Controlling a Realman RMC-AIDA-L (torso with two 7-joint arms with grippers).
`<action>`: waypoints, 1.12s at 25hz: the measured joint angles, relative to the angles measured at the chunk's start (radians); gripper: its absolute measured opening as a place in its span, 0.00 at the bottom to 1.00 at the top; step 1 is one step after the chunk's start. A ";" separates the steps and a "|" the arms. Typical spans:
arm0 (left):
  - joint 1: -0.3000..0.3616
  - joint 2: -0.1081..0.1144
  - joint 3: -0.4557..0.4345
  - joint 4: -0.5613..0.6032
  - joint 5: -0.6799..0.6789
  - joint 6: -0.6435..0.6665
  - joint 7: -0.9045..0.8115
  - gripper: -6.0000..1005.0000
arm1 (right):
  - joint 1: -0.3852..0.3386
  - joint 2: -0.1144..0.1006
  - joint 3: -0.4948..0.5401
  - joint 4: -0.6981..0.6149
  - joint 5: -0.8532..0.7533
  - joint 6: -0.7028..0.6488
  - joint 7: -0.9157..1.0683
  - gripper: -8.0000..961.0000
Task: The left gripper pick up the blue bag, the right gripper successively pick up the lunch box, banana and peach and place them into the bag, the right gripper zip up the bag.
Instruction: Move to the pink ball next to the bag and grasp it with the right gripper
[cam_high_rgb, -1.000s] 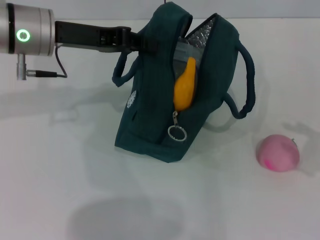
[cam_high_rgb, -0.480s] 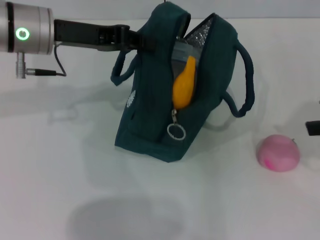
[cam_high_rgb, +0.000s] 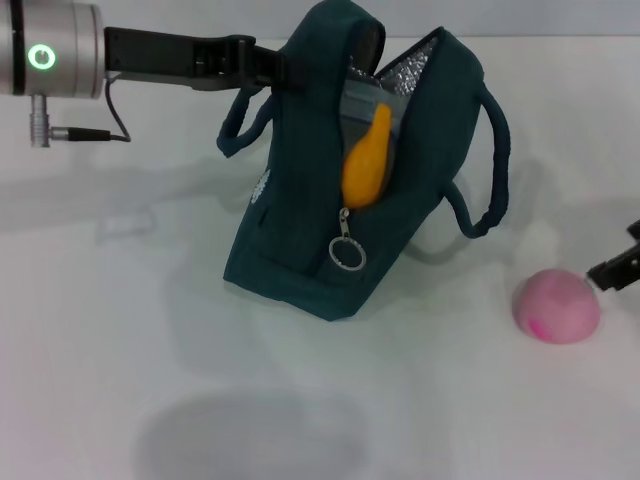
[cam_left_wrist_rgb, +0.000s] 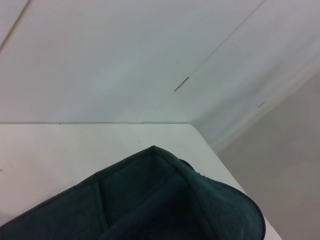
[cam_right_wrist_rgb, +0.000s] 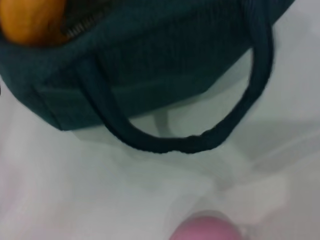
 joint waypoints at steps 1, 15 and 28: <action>0.001 0.000 0.000 0.000 0.000 0.000 0.002 0.06 | 0.009 0.001 -0.015 0.019 -0.004 0.007 0.005 0.82; 0.003 0.001 -0.002 0.000 0.000 0.000 0.008 0.06 | 0.056 0.004 -0.188 0.253 -0.016 0.203 0.000 0.80; 0.003 0.000 -0.002 0.000 0.000 0.000 0.017 0.06 | 0.083 0.006 -0.233 0.358 -0.022 0.277 -0.024 0.78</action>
